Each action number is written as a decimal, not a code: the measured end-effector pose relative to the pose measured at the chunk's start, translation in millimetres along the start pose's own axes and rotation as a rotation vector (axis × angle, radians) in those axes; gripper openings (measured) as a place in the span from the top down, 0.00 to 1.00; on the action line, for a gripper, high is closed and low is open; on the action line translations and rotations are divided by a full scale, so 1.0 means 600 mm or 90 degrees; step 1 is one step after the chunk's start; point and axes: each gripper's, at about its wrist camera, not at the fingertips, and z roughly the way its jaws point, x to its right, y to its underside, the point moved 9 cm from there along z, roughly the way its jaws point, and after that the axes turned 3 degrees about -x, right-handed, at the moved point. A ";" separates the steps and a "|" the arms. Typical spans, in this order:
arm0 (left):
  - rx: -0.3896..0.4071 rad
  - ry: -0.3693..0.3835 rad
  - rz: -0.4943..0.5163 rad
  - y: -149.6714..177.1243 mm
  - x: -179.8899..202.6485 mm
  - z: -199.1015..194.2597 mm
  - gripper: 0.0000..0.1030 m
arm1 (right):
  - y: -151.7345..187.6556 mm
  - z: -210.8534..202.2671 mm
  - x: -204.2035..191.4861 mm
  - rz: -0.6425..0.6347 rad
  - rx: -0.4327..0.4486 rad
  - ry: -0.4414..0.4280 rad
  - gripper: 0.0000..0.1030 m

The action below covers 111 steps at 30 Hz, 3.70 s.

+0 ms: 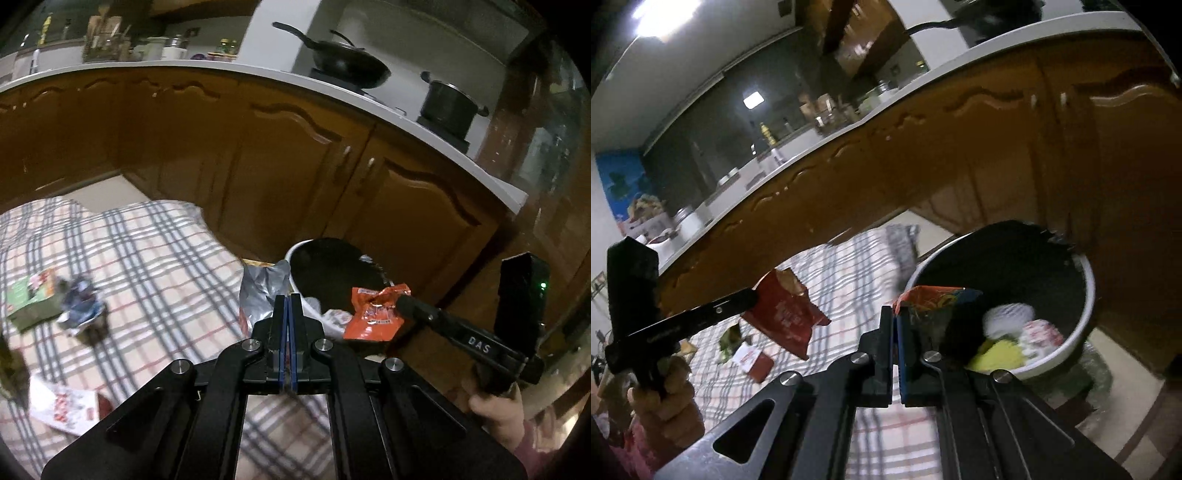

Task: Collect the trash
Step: 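Grasp the silver bag with the left tool while the right tool grasps the red wrapper, then open both tools over the bin to drop the bag and wrapper, then move both tools back toward the yellow packet and red-and-white box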

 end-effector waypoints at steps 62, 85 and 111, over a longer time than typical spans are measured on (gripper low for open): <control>-0.021 -0.037 -0.096 0.055 -0.058 0.050 0.42 | -0.026 0.014 0.041 0.083 0.033 -0.031 0.13; 0.031 -0.154 -0.170 0.135 -0.248 -0.135 0.42 | 0.063 0.123 -0.196 -0.023 -0.077 -0.143 0.13; -0.106 -0.258 0.087 0.136 -0.414 -0.182 0.42 | 0.177 0.249 -0.419 -0.433 -0.260 -0.258 0.13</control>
